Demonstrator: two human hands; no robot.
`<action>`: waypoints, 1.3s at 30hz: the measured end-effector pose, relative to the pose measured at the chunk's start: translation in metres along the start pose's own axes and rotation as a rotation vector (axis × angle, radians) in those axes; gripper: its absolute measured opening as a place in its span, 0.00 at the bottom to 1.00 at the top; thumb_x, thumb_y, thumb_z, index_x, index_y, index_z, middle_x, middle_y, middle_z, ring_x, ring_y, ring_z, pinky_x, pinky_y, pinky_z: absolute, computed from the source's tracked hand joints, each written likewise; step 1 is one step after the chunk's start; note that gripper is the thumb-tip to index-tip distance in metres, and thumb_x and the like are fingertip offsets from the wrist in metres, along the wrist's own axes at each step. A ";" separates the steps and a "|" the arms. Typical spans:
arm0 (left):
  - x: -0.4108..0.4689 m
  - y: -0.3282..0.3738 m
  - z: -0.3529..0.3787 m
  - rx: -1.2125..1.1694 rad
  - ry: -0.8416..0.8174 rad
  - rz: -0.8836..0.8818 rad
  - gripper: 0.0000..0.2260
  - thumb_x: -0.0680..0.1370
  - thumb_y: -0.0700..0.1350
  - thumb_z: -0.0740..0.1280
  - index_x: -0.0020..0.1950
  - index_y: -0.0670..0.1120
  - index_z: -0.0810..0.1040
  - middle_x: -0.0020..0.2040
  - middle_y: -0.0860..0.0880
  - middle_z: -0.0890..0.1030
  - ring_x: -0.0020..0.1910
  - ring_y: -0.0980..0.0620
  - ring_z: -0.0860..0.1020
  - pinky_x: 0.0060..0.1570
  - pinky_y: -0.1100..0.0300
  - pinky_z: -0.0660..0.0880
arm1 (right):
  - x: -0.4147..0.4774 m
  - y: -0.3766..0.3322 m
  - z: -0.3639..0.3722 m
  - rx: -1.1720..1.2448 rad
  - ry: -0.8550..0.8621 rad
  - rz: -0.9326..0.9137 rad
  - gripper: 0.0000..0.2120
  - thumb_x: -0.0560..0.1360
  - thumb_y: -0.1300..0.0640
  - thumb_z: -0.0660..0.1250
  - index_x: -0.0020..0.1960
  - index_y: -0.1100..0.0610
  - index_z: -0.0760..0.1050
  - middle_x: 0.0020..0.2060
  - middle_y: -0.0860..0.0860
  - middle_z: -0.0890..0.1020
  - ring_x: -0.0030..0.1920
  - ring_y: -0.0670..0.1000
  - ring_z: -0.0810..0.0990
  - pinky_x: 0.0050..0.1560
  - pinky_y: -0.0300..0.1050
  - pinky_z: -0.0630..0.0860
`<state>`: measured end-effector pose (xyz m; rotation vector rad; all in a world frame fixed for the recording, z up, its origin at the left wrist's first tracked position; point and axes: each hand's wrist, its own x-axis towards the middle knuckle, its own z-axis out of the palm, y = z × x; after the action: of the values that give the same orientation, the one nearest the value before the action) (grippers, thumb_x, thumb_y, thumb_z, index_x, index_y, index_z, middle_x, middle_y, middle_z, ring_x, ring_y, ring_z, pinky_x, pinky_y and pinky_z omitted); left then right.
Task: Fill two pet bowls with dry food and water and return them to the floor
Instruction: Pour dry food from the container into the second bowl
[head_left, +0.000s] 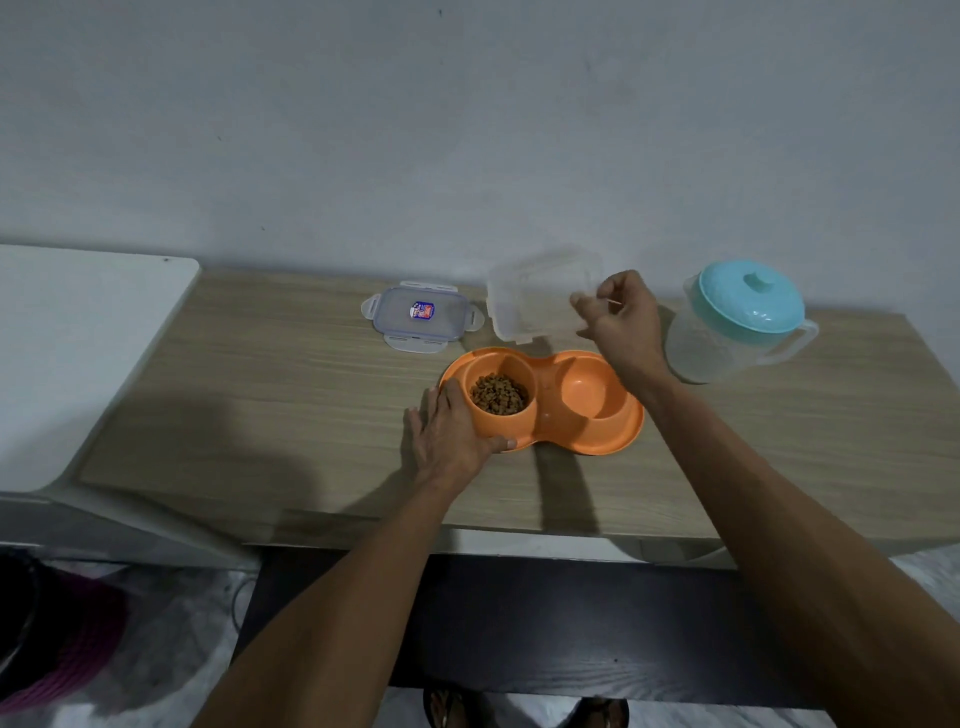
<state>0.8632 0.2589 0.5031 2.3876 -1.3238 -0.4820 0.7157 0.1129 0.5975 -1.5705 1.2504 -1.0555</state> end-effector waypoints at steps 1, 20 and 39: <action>0.000 0.000 0.000 0.000 -0.004 -0.001 0.51 0.61 0.67 0.75 0.75 0.46 0.57 0.74 0.46 0.66 0.75 0.46 0.60 0.73 0.41 0.56 | 0.010 0.004 0.002 0.080 0.019 0.094 0.13 0.71 0.52 0.72 0.43 0.53 0.68 0.41 0.51 0.74 0.42 0.51 0.78 0.43 0.53 0.83; 0.002 -0.003 0.004 0.042 0.025 0.029 0.50 0.64 0.66 0.74 0.76 0.44 0.56 0.74 0.45 0.66 0.75 0.46 0.61 0.73 0.41 0.55 | 0.076 0.064 0.056 -0.007 0.164 0.503 0.05 0.74 0.57 0.69 0.46 0.58 0.78 0.45 0.55 0.77 0.47 0.59 0.81 0.40 0.59 0.84; -0.006 0.036 -0.006 0.175 0.089 0.234 0.53 0.66 0.71 0.68 0.79 0.43 0.52 0.79 0.44 0.56 0.79 0.44 0.52 0.75 0.40 0.51 | 0.061 -0.030 -0.054 -0.353 0.261 -0.007 0.13 0.75 0.58 0.60 0.49 0.62 0.81 0.44 0.54 0.84 0.46 0.53 0.79 0.43 0.40 0.68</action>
<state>0.8363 0.2470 0.5264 2.3168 -1.6367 -0.1986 0.6817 0.0515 0.6480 -1.7370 1.6830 -1.1159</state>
